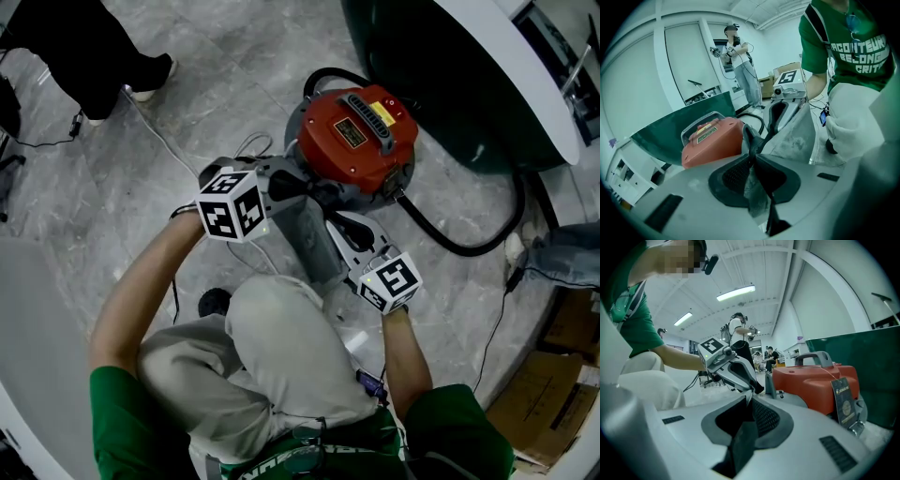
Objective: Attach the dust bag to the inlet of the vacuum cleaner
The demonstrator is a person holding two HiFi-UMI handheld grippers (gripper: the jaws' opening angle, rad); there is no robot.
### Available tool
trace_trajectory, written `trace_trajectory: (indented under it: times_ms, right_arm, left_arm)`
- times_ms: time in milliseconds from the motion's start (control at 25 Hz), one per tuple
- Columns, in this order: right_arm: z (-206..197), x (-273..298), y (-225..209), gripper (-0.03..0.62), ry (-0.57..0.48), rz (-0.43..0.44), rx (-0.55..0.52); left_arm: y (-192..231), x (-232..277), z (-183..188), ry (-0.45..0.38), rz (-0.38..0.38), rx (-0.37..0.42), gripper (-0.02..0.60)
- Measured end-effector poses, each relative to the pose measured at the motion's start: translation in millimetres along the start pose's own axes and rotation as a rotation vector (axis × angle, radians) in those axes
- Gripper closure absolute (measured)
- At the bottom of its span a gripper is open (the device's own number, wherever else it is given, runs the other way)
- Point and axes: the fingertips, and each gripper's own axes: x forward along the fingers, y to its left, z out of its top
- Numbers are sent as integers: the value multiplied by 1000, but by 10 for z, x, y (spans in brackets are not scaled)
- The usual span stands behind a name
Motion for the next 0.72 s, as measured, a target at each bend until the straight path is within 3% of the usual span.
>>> trace_trajectory:
  times_ms: [520, 720]
  right_arm:
    - [6, -14, -33, 541, -19, -43, 57]
    - [186, -153, -64, 539, 3, -134, 91]
  left_arm:
    - [9, -43, 10, -71, 17, -62, 548]
    - [50, -191, 107, -93, -22, -76, 548]
